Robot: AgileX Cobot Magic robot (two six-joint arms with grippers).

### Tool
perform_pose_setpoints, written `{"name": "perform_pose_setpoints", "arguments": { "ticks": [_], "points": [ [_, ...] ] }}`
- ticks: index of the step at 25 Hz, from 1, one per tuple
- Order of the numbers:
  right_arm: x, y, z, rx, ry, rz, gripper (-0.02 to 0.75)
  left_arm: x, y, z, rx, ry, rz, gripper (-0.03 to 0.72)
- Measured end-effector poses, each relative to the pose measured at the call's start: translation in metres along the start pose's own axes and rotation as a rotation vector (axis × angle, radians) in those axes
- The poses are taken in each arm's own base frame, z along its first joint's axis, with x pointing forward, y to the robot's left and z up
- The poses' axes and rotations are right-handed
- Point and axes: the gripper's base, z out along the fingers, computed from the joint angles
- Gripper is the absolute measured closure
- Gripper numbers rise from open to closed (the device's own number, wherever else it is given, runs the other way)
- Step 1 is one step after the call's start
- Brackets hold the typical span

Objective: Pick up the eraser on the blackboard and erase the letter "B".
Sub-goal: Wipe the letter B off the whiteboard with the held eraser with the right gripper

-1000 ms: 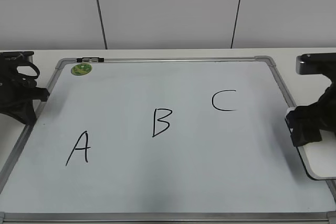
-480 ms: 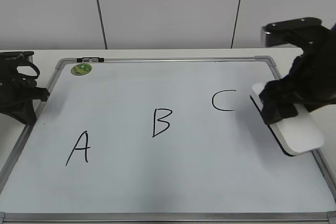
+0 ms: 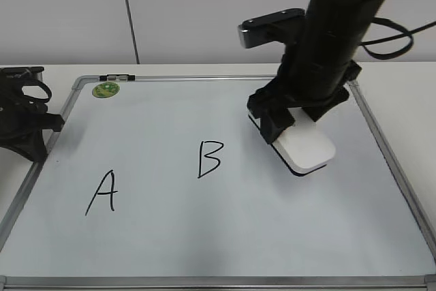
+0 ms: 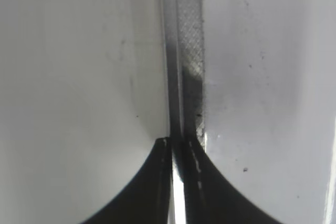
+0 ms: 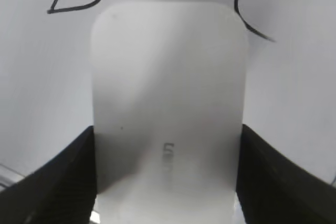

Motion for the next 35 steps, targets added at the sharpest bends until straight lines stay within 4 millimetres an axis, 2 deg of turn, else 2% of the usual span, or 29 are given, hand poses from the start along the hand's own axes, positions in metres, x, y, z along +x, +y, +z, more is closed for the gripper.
{"name": "perform_pose_setpoints", "arguments": {
  "ticks": [6,15,25,31,35],
  "points": [
    [-0.039,0.002,0.037,-0.001,0.038,-0.022,0.196,0.0,0.0,0.0,0.001,0.002,0.0,0.678],
    [-0.078,0.005,0.08,-0.009,0.04,-0.033,0.197,0.0,0.0,0.0,0.004,0.003,-0.004,0.678],
    [-0.092,0.007,0.122,-0.019,0.067,-0.048,0.196,0.0,0.0,0.0,0.005,0.004,-0.005,0.678],
    [-0.092,0.015,0.126,-0.006,0.073,-0.091,0.196,0.0,0.0,0.0,0.005,0.004,-0.005,0.678],
    [-0.093,0.037,0.128,-0.01,0.071,-0.149,0.196,0.0,0.0,0.0,0.005,0.004,-0.005,0.678]
  ]
}}
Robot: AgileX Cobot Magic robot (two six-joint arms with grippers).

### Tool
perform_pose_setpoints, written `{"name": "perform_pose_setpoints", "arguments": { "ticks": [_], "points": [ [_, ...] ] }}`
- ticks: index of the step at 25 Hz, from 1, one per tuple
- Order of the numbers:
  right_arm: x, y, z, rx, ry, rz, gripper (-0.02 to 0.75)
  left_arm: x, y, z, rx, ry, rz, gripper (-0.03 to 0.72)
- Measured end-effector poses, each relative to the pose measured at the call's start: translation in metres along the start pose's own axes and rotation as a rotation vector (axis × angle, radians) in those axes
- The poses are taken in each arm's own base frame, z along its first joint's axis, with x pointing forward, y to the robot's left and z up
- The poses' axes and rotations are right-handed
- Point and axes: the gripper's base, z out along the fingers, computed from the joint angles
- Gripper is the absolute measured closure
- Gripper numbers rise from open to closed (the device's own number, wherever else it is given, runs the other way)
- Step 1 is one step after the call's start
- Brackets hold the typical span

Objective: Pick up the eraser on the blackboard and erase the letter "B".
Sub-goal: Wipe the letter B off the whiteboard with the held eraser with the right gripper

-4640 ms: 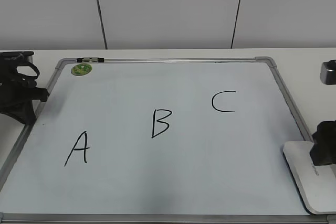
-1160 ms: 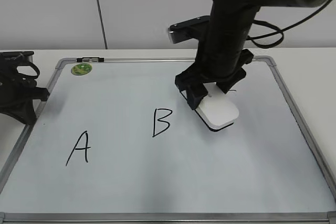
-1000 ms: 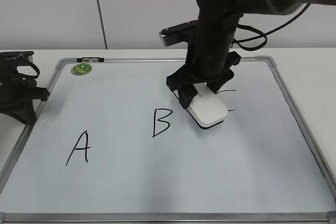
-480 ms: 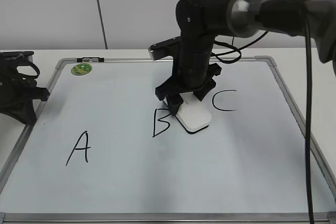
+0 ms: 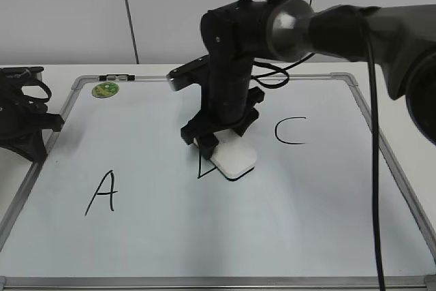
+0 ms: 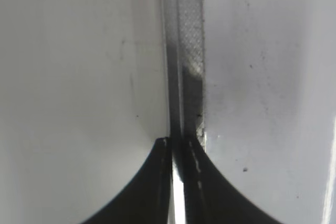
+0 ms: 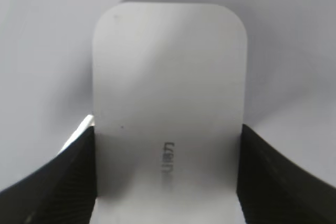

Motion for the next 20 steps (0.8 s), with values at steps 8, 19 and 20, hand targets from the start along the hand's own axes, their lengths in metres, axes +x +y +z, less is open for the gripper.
{"name": "perform_pose_setpoints", "arguments": {
  "ticks": [8,19,20],
  "points": [
    [-0.001,0.075,-0.001,-0.033,-0.008,-0.18,0.196,0.0,0.0,0.0,0.0,0.0,0.0,0.678],
    [-0.002,0.085,-0.003,-0.03,-0.015,-0.202,0.196,0.0,0.0,0.0,0.0,0.0,0.0,0.678],
    [-0.002,0.084,-0.004,-0.028,-0.012,-0.201,0.196,0.0,0.0,0.0,0.0,0.0,0.0,0.678]
  ]
}}
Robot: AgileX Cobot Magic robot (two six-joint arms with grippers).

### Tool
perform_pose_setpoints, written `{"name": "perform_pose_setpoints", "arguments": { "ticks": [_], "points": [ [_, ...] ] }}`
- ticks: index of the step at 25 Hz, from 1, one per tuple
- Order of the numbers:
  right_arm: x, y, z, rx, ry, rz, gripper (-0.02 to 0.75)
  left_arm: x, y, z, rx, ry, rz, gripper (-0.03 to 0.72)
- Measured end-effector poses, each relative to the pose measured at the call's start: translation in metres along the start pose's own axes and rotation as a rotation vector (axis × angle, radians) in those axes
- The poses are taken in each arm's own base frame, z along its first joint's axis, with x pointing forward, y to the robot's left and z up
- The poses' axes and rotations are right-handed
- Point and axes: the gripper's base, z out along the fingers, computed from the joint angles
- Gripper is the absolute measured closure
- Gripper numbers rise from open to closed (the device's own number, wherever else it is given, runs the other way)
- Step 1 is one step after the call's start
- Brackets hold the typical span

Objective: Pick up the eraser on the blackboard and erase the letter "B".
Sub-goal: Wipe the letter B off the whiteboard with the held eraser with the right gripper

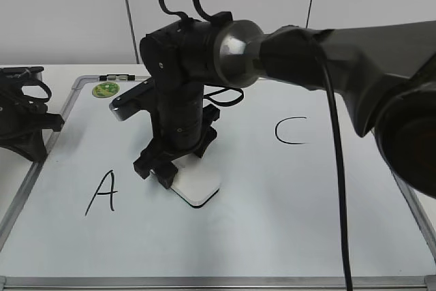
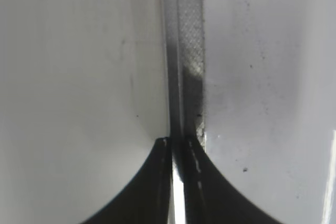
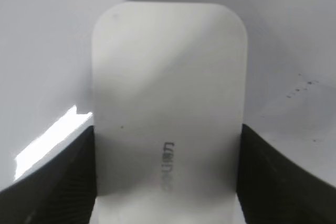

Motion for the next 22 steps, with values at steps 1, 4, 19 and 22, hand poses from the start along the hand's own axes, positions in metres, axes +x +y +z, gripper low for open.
{"name": "perform_pose_setpoints", "arguments": {
  "ticks": [1,4,19,22],
  "points": [
    [-0.001,0.0,-0.001,0.004,0.002,0.001,0.196,0.0,0.0,0.0,0.0,0.0,0.0,0.678],
    [-0.004,0.0,-0.003,0.01,0.009,0.009,0.196,0.0,0.0,0.0,0.0,0.001,0.0,0.678],
    [0.007,-0.069,-0.003,0.058,0.02,0.153,0.196,0.0,0.0,0.0,0.0,0.001,0.0,0.678],
    [0.012,-0.088,-0.003,0.064,0.021,0.195,0.196,0.0,0.0,0.0,0.0,0.001,0.0,0.678]
  ]
}}
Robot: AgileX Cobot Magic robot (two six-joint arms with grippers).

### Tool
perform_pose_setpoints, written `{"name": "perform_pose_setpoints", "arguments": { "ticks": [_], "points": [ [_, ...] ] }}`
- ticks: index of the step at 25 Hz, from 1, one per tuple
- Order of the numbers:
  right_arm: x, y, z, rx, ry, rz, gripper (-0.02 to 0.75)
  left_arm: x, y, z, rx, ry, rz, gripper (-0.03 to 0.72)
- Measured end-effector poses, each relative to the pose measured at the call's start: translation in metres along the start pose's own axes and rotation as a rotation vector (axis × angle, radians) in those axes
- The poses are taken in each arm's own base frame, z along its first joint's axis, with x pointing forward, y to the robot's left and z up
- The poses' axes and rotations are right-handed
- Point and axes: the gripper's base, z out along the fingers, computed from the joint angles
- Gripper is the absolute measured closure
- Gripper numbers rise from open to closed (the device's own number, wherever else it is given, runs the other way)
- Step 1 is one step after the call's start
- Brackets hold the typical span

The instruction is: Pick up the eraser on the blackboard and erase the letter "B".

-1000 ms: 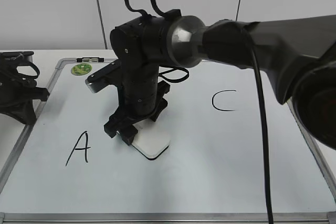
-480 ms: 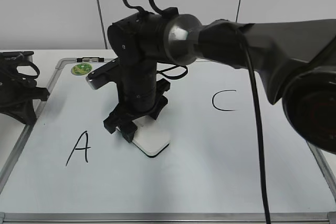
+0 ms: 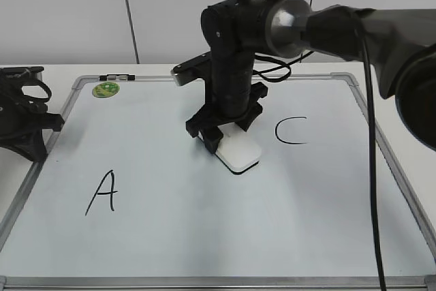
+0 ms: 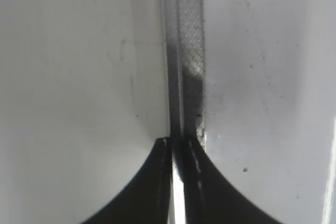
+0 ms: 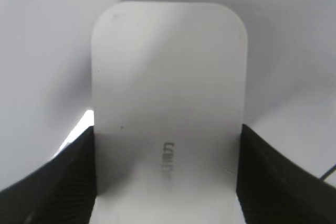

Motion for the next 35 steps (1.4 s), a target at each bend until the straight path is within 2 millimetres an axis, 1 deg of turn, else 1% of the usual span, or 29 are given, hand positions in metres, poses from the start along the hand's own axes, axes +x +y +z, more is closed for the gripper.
{"name": "perform_pose_setpoints", "arguments": {
  "ticks": [2,5,8,12,14,15,19,21,24,25,28,31,33,35],
  "points": [
    [0.001,-0.011,0.0,0.004,-0.004,0.027,0.196,0.0,0.0,0.0,0.0,0.0,0.0,0.678],
    [0.001,-0.02,0.001,0.012,-0.006,0.048,0.196,0.0,0.0,0.0,0.0,0.0,0.0,0.678],
    [0.002,-0.022,0.001,0.014,-0.006,0.058,0.196,0.0,0.0,0.0,0.0,0.0,0.0,0.678],
    [0.001,-0.017,0.001,-0.019,-0.008,0.071,0.196,0.0,0.0,0.0,0.0,0.0,0.0,0.678],
    [0.0,-0.008,0.0,-0.034,-0.01,0.059,0.196,0.0,0.0,0.0,0.0,0.0,0.0,0.678],
    [-0.001,0.0,0.0,-0.043,-0.011,0.046,0.196,0.0,0.0,0.0,0.0,0.0,0.0,0.678],
    [-0.003,0.044,-0.003,-0.083,-0.017,-0.024,0.196,0.0,0.0,0.0,0.0,0.0,0.0,0.678],
    [-0.004,0.061,-0.004,-0.106,-0.025,-0.053,0.197,0.0,0.0,0.0,0.0,0.0,0.0,0.678],
    [-0.003,0.078,-0.006,-0.131,-0.015,-0.096,0.196,0.0,0.0,0.0,0.0,0.0,0.0,0.678],
    [-0.003,0.08,-0.009,-0.132,-0.007,-0.103,0.197,0.0,0.0,0.0,0.0,0.0,0.0,0.678],
    [-0.009,0.078,-0.025,-0.125,-0.022,-0.112,0.197,0.0,0.0,0.0,0.0,0.0,0.0,0.678],
    [-0.012,0.072,-0.047,-0.118,-0.074,-0.105,0.196,0.0,0.0,0.0,0.0,0.0,0.0,0.678],
    [-0.01,0.067,-0.072,-0.1,-0.119,-0.107,0.196,0.0,0.0,0.0,0.0,0.0,0.0,0.678],
    [-0.008,0.061,-0.103,-0.061,-0.179,-0.117,0.196,0.0,0.0,0.0,0.0,0.0,0.0,0.678]
  ]
}}
